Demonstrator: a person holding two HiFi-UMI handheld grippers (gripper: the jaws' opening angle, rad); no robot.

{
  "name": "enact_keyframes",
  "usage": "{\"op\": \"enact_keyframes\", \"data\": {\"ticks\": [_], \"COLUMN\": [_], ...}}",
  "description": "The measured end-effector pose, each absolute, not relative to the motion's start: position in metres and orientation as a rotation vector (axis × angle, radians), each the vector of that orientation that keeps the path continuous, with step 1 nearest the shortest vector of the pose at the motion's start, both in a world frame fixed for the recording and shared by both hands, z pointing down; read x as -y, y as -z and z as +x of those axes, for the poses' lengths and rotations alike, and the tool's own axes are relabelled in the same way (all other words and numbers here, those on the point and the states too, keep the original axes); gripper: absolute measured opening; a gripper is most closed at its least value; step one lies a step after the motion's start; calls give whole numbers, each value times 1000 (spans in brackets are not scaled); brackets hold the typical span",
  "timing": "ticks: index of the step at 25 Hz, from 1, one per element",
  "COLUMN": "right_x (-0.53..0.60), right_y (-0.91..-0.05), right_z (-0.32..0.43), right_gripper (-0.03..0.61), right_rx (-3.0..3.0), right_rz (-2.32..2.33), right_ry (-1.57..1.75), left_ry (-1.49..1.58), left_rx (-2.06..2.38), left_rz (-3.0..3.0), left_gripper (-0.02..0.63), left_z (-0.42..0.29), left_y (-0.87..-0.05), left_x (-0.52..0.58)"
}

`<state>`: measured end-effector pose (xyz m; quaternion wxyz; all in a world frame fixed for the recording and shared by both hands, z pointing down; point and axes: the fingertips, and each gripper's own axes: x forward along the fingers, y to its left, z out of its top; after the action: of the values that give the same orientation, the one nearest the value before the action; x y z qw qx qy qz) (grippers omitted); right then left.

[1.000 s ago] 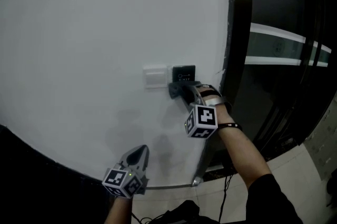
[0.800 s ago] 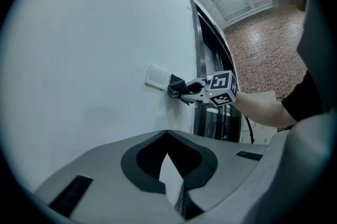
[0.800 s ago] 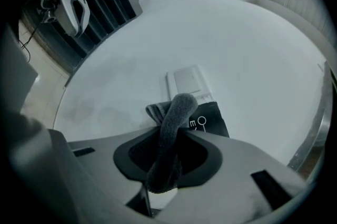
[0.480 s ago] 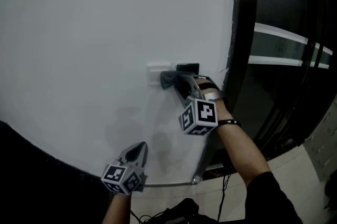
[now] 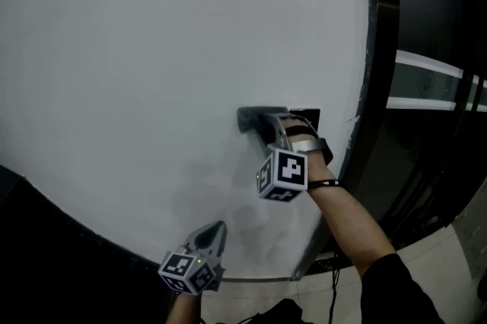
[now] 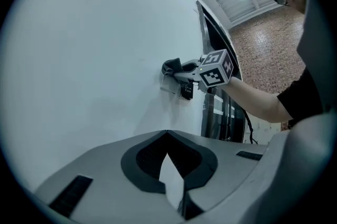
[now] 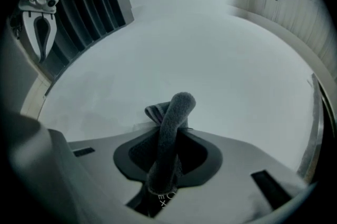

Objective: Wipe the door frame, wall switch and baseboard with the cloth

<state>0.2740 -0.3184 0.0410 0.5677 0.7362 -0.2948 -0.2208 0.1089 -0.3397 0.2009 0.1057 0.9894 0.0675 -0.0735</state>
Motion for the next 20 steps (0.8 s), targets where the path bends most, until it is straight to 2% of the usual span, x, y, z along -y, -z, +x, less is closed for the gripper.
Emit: {"op": "enact_keyframes", "data": {"ticks": [20], "right_x": [321], "right_y": [-110], "right_z": [278], "right_gripper": [91], "right_rx": [750], "right_rz": [1734], "right_ry": [396], "left_ry": [165], "left_rx": [-198], "left_rz": [2916], "left_gripper": [-6], "left_z": [105], "left_y": [-206], "left_x": [343]}}
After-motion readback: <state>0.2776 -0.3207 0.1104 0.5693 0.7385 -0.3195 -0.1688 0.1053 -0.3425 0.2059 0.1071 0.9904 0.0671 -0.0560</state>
